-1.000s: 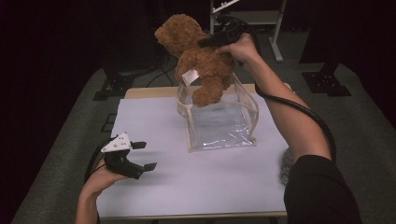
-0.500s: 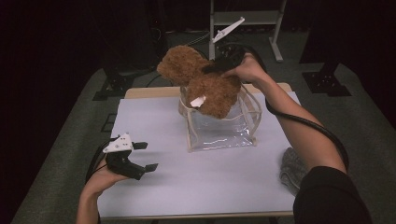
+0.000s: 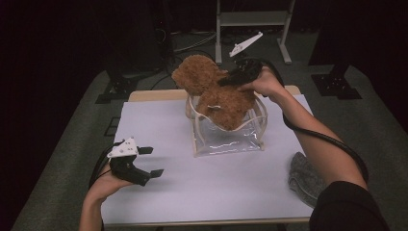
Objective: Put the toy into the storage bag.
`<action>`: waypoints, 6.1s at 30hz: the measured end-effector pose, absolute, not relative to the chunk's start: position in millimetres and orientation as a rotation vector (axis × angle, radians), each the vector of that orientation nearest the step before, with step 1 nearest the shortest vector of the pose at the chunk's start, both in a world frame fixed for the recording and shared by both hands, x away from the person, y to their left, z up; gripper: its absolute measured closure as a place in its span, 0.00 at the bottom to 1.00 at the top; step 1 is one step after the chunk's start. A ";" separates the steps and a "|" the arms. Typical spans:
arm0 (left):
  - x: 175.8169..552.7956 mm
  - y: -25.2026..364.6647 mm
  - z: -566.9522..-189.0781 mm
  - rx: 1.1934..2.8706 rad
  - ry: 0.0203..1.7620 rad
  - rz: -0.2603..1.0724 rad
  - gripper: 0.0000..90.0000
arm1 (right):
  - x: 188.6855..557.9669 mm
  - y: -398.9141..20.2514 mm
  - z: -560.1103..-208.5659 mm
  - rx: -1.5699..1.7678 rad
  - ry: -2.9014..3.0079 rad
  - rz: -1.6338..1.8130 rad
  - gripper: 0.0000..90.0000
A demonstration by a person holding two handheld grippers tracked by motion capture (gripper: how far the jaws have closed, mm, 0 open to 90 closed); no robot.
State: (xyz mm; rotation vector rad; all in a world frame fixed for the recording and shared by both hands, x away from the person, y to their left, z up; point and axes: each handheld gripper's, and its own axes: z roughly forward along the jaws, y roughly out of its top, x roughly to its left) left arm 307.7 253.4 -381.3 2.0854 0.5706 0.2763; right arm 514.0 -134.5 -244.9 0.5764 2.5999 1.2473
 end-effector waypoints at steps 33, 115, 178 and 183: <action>305.5 252.3 -382.2 2.092 0.566 0.267 0.09 | 510.4 -122.6 -279.2 0.625 2.654 0.890 0.80; 312.0 179.5 -358.8 2.094 0.351 0.284 0.10 | 438.3 -129.4 -281.7 0.399 2.882 1.023 0.76; 371.7 94.4 -314.5 2.165 -0.022 0.354 0.57 | 458.6 -141.6 -284.1 0.545 2.870 1.110 0.64; 383.3 92.7 -313.1 2.174 -0.050 0.341 0.60 | 459.6 -142.4 -284.9 0.563 2.877 1.120 0.63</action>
